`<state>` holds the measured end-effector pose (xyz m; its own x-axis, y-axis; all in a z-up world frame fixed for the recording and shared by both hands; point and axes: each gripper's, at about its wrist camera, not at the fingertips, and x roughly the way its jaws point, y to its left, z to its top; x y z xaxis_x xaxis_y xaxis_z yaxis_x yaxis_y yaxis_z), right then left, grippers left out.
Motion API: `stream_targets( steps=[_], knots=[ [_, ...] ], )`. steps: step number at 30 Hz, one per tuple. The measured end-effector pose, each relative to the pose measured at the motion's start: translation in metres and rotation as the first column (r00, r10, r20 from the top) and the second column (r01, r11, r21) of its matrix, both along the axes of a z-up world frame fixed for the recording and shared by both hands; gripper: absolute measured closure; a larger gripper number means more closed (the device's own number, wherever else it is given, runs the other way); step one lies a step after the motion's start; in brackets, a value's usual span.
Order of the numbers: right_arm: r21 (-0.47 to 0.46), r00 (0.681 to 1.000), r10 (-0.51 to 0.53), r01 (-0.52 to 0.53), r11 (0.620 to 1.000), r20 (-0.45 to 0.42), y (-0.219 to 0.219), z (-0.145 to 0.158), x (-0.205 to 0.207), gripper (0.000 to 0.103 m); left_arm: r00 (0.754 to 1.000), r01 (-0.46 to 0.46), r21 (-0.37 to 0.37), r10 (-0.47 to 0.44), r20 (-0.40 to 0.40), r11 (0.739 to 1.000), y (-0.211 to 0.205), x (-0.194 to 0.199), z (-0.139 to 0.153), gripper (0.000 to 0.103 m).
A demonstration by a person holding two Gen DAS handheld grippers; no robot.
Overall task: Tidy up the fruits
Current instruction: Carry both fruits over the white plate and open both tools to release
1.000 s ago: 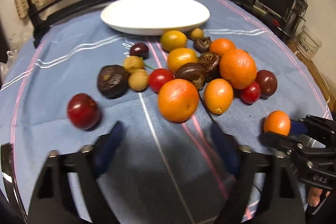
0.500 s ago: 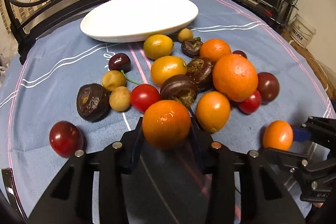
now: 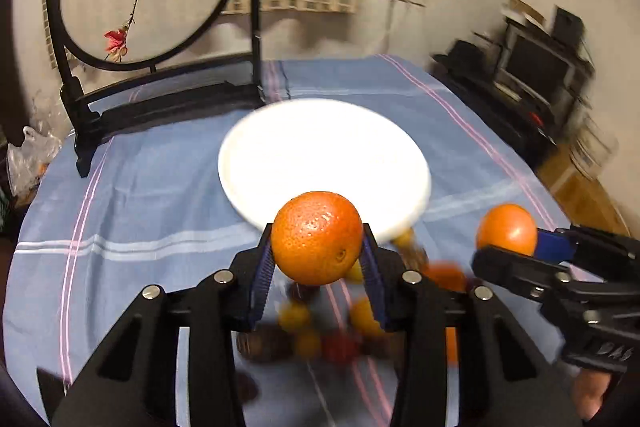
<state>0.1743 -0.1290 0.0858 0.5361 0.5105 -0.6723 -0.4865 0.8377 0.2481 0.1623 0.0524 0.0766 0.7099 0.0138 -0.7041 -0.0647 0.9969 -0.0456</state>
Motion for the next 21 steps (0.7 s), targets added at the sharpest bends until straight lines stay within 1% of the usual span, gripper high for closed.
stream_targets(
  steps=[1, 3, 4, 6, 9, 12, 14, 15, 16, 17, 18, 19, 20, 21],
  knots=[
    [-0.009, 1.0, -0.018, 0.018, 1.0, -0.009, 0.008, -0.005, 0.016, 0.063, 0.999, -0.027, 0.006, 0.027, -0.019, 1.0, 0.004, 0.012, -0.003, 0.063],
    [-0.018, 0.998, -0.042, 0.041, 0.999, -0.046, 0.016, -0.02, 0.041, 0.063, 0.996, -0.064, -0.03, 0.062, -0.07, 0.997, 0.013, 0.038, -0.015, 0.063],
    [-0.023, 0.997, -0.05, 0.048, 0.999, -0.058, 0.017, -0.028, 0.046, 0.063, 0.993, -0.075, -0.05, 0.07, -0.095, 0.996, 0.017, 0.048, -0.022, 0.063],
    [-0.033, 0.995, -0.053, 0.05, 0.998, -0.09, 0.021, -0.046, 0.057, 0.063, 0.987, -0.089, -0.059, 0.081, -0.136, 0.994, 0.02, 0.058, -0.034, 0.063],
    [-0.053, 0.993, -0.022, 0.016, 0.998, -0.117, 0.027, -0.057, 0.061, 0.063, 0.983, -0.078, -0.064, 0.066, -0.174, 0.995, 0.015, 0.069, -0.052, 0.063],
    [-0.084, 0.994, -0.028, 0.019, 0.996, -0.109, 0.032, -0.063, 0.063, 0.062, 0.98, -0.08, -0.066, 0.066, -0.189, 0.995, 0.014, 0.082, -0.063, 0.063],
    [-0.085, 0.994, -0.028, 0.02, 0.996, -0.102, 0.033, -0.064, 0.064, 0.062, 0.978, -0.086, -0.08, 0.069, -0.195, 0.993, 0.017, 0.087, -0.07, 0.061],
    [-0.086, 0.994, -0.029, 0.02, 0.996, -0.11, 0.032, -0.064, 0.065, 0.058, 0.98, -0.095, -0.072, 0.081, -0.181, 0.993, 0.017, 0.086, -0.068, 0.059],
    [-0.074, 0.991, -0.022, 0.013, 0.997, -0.129, 0.032, -0.063, 0.065, 0.055, 0.982, -0.109, -0.063, 0.097, -0.163, 0.992, 0.018, 0.08, -0.064, 0.059],
    [-0.045, 0.991, -0.014, 0.008, 0.999, -0.136, 0.03, -0.061, 0.064, 0.047, 0.983, -0.117, -0.066, 0.106, -0.151, 0.991, 0.02, 0.073, -0.06, 0.056],
    [-0.032, 0.991, -0.013, 0.009, 0.999, -0.133, 0.029, -0.058, 0.064, 0.043, 0.984, -0.134, -0.09, 0.122, -0.127, 0.987, 0.022, 0.062, -0.052, 0.046],
    [-0.015, 0.992, -0.012, 0.01, 1.0, -0.122, 0.026, -0.054, 0.061, 0.041, 0.984, -0.149, -0.112, 0.136, -0.111, 0.983, 0.025, 0.056, -0.047, 0.042],
    [-0.01, 0.993, -0.009, 0.008, 1.0, -0.12, 0.025, -0.052, 0.06, 0.036, 0.985, -0.155, -0.126, 0.143, -0.095, 0.98, 0.027, 0.048, -0.042, 0.035],
    [-0.005, 0.993, -0.007, 0.006, 1.0, -0.114, 0.023, -0.05, 0.057, 0.033, 0.985, -0.159, -0.131, 0.15, -0.08, 0.979, 0.028, 0.039, -0.037, 0.029]
  ],
)
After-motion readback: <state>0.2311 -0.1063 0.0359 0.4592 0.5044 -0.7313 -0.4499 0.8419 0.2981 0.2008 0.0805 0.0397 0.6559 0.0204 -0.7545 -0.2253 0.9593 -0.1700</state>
